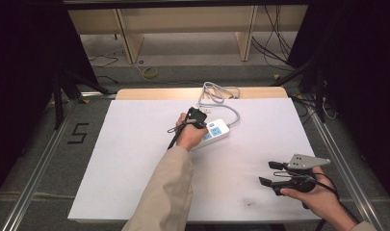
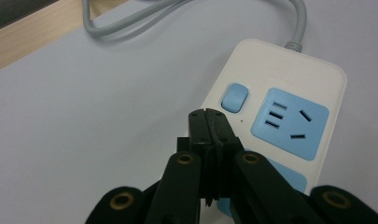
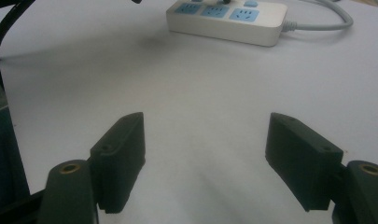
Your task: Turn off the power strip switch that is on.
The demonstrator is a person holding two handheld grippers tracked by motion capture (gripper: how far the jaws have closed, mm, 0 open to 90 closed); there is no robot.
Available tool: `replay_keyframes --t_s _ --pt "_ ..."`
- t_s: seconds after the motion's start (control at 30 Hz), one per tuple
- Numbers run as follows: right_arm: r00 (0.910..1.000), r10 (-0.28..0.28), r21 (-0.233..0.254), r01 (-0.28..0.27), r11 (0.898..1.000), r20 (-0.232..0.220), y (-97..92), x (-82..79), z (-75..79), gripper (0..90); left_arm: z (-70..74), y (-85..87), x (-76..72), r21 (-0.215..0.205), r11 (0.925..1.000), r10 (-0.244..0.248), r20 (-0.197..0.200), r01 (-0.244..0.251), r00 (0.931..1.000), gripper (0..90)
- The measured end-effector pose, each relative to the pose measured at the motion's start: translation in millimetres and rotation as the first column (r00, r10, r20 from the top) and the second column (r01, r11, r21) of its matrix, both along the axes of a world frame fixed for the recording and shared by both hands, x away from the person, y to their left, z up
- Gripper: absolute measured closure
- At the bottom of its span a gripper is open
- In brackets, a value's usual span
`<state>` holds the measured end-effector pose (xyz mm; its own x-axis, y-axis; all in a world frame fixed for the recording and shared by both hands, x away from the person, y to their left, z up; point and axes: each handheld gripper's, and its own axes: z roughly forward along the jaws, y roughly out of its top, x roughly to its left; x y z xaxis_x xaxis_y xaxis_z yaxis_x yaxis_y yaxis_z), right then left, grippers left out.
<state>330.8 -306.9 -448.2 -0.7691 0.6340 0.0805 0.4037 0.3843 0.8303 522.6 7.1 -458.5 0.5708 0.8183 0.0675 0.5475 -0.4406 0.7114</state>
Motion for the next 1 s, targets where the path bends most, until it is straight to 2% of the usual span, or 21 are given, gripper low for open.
replay_keyframes --t_s 0.13,0.5,1.0 --pt "1.0000 -0.002 0.000 0.002 1.000 -0.002 0.0 -0.1 0.1 29.0 1.7 -2.1 0.3 0.025 0.9996 -0.013 -0.007 0.013 0.9999 90.0" --pt "1.0000 -0.002 0.002 0.002 1.000 -0.002 -0.7 -0.3 0.4 29.0 3.1 -3.8 0.3 0.031 0.9995 -0.007 -0.009 0.008 0.9999 90.0" --pt "1.0000 -0.001 0.005 0.001 1.000 -0.001 0.1 0.1 0.2 29.0 16.3 6.7 -2.2 -0.018 0.9997 0.019 0.019 -0.019 0.9996 89.5"
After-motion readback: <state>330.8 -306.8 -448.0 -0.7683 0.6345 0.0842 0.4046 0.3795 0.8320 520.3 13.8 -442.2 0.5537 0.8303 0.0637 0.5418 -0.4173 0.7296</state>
